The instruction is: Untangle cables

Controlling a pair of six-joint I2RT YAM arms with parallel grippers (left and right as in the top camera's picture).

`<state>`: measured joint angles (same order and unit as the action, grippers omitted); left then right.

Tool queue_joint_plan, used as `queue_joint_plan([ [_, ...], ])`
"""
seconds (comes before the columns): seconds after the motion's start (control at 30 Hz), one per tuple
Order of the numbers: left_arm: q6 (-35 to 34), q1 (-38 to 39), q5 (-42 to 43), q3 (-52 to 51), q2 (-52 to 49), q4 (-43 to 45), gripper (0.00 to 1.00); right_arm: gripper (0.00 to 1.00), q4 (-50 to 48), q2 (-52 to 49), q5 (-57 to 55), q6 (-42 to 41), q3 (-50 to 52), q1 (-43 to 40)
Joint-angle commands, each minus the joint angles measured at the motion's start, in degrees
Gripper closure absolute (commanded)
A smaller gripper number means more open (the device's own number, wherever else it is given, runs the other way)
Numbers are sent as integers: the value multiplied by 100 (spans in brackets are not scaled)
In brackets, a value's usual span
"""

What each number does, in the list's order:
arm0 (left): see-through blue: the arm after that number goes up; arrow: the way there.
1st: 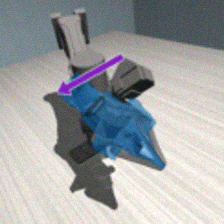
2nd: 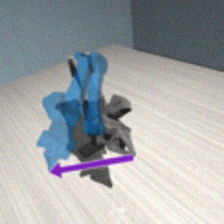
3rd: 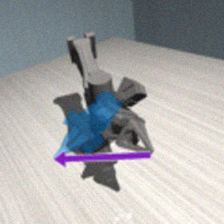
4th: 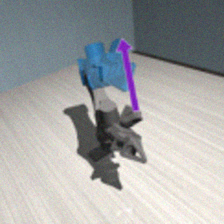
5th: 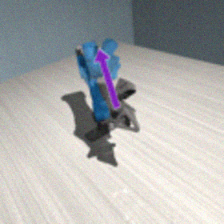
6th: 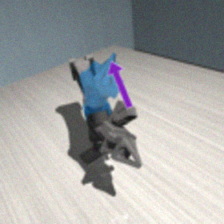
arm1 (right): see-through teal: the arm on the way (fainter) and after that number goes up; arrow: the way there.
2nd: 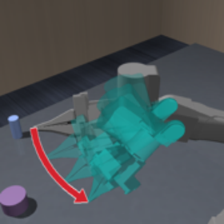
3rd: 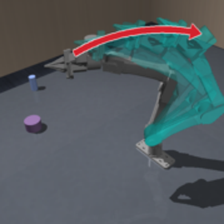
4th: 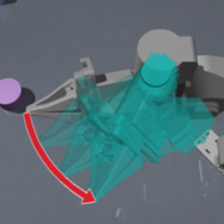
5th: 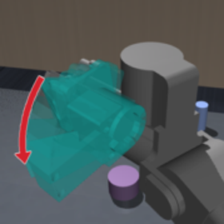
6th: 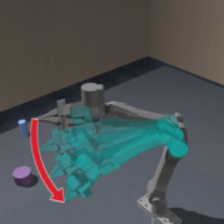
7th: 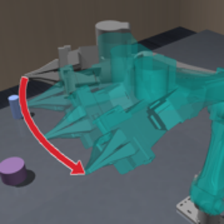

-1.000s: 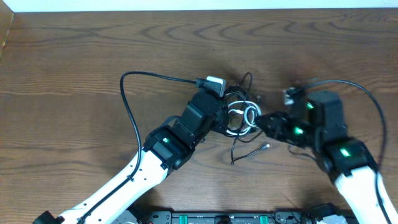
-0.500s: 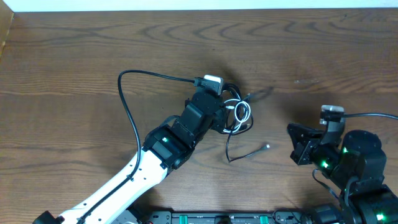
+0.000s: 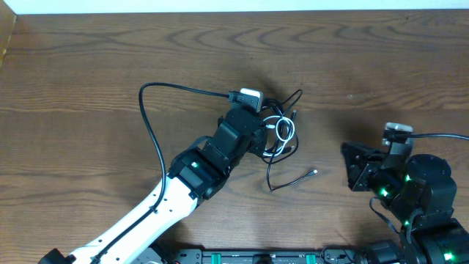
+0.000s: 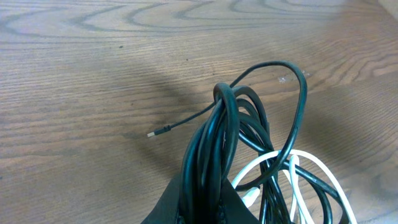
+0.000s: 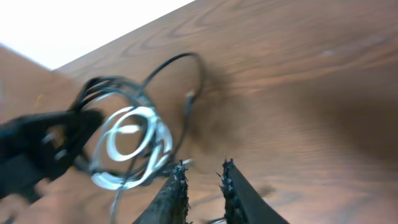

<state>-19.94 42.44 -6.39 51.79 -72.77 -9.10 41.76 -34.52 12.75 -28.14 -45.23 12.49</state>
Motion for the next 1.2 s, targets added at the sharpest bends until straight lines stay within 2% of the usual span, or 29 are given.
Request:
queue_joint_plan([
  [0.0,-404,-24,-116,94,44,17,93,76,-153,-125,1423,-57,-81,-39],
  [0.1,-597,-24,-114,94,44,17,93,64,-313,-295,2004,-46,-81,-39],
  [0.13,-634,-24,-111,94,44,17,93,62,-361,-367,2022,-4,-79,-39],
  [0.23,-629,-24,20,94,44,17,93,62,-621,-634,2022,417,-76,-39],
  [0.33,-629,-24,195,94,44,17,92,62,-964,-966,2173,476,-76,2],
  [0.53,-625,-24,472,94,44,17,92,61,-1591,-1784,2365,1045,-76,404],
  [0.9,-518,-24,726,94,44,15,93,66,-1978,-2933,2258,1064,-76,1056],
  [0.97,-518,-24,726,94,44,15,92,69,-1895,-3049,2059,1064,-76,1102],
  [1.07,-518,-24,728,94,46,13,92,81,-1711,-3193,1845,1064,-76,1113],
  [1.17,-518,-24,728,94,46,13,93,87,-1626,-3213,1845,1067,-76,1113],
])
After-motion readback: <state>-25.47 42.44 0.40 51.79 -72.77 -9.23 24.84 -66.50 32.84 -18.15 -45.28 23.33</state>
